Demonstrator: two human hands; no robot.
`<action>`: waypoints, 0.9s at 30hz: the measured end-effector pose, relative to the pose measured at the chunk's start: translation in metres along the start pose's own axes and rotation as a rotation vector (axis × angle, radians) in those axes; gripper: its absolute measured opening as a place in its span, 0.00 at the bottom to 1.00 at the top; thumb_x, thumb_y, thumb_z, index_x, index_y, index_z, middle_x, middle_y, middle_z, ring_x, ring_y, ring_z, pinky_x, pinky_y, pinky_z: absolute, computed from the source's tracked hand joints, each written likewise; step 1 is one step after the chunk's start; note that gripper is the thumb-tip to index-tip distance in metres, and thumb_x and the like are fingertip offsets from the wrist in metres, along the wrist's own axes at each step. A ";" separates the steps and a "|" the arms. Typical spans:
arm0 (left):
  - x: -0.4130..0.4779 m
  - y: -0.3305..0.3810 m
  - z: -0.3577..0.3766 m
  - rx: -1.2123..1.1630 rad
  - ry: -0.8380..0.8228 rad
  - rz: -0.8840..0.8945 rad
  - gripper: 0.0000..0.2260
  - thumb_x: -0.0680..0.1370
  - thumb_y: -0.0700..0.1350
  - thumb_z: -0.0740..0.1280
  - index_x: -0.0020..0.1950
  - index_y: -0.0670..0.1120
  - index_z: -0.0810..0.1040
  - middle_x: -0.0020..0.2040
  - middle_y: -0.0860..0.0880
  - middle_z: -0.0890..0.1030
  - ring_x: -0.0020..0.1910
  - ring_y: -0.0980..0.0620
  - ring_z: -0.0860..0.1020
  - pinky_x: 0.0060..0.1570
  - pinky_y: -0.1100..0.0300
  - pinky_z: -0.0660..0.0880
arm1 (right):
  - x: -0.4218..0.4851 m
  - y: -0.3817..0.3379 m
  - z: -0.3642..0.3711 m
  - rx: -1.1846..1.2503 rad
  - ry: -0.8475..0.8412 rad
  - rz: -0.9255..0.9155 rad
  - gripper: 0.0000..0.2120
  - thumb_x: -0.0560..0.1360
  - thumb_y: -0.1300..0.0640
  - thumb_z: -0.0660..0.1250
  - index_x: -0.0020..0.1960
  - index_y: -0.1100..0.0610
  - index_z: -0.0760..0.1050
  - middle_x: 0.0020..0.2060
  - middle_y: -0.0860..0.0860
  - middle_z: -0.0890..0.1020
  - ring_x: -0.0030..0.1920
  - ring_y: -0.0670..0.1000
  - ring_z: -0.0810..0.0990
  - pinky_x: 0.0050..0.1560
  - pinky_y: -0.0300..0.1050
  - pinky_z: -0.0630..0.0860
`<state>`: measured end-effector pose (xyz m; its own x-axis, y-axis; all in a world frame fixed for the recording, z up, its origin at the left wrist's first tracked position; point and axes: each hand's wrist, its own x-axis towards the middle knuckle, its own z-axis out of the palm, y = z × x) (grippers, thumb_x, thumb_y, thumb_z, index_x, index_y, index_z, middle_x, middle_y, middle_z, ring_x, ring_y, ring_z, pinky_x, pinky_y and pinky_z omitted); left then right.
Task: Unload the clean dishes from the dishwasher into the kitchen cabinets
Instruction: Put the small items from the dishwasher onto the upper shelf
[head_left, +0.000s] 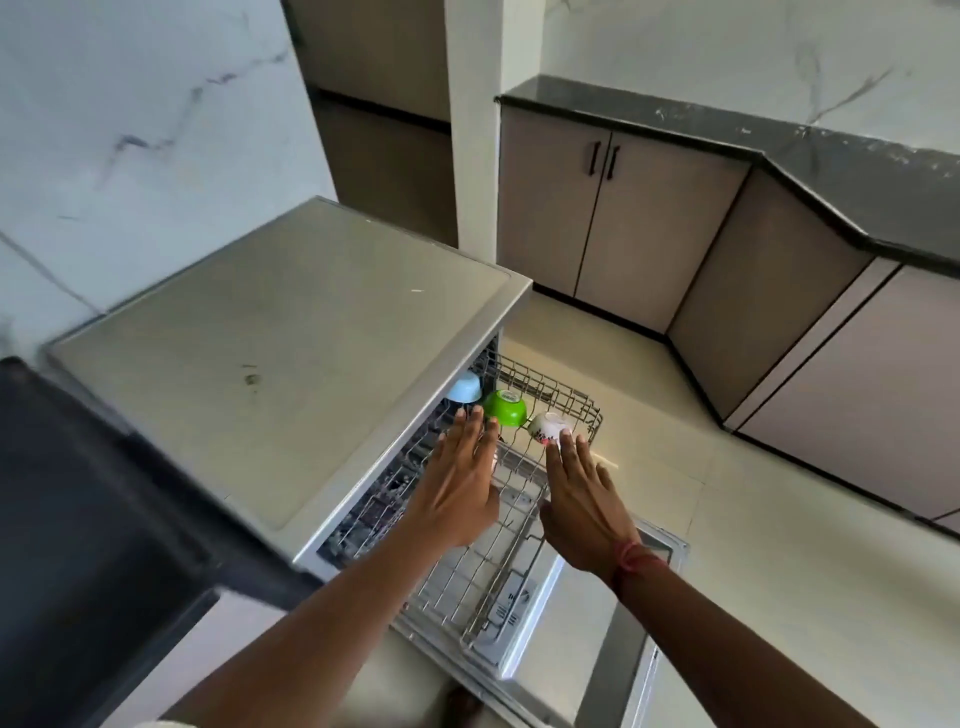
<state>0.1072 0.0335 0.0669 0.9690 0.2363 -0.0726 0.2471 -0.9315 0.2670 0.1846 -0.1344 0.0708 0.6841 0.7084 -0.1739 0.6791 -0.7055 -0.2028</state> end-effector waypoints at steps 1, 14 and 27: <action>0.029 -0.009 0.019 -0.010 -0.049 -0.013 0.38 0.80 0.47 0.60 0.77 0.46 0.34 0.79 0.42 0.36 0.78 0.43 0.39 0.77 0.44 0.45 | 0.023 0.008 0.013 0.001 -0.031 0.026 0.35 0.80 0.52 0.55 0.79 0.61 0.40 0.78 0.60 0.40 0.78 0.61 0.41 0.77 0.59 0.52; 0.284 -0.089 0.237 -0.265 -0.039 -0.233 0.32 0.81 0.52 0.60 0.80 0.44 0.50 0.79 0.39 0.47 0.78 0.39 0.47 0.75 0.45 0.49 | 0.269 0.110 0.179 0.250 -0.089 0.362 0.28 0.80 0.48 0.59 0.74 0.60 0.58 0.72 0.62 0.59 0.69 0.65 0.62 0.66 0.60 0.68; 0.281 -0.092 0.263 -0.171 0.055 -0.271 0.36 0.75 0.62 0.66 0.77 0.47 0.60 0.76 0.37 0.56 0.73 0.37 0.59 0.67 0.43 0.70 | 0.271 0.104 0.213 0.371 0.170 0.578 0.22 0.76 0.48 0.66 0.68 0.50 0.67 0.65 0.59 0.65 0.60 0.62 0.69 0.55 0.56 0.75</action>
<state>0.3555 0.1127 -0.2304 0.8656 0.4879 -0.1124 0.4885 -0.7738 0.4032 0.3840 -0.0116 -0.2022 0.9602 0.1885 -0.2062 0.0798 -0.8924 -0.4441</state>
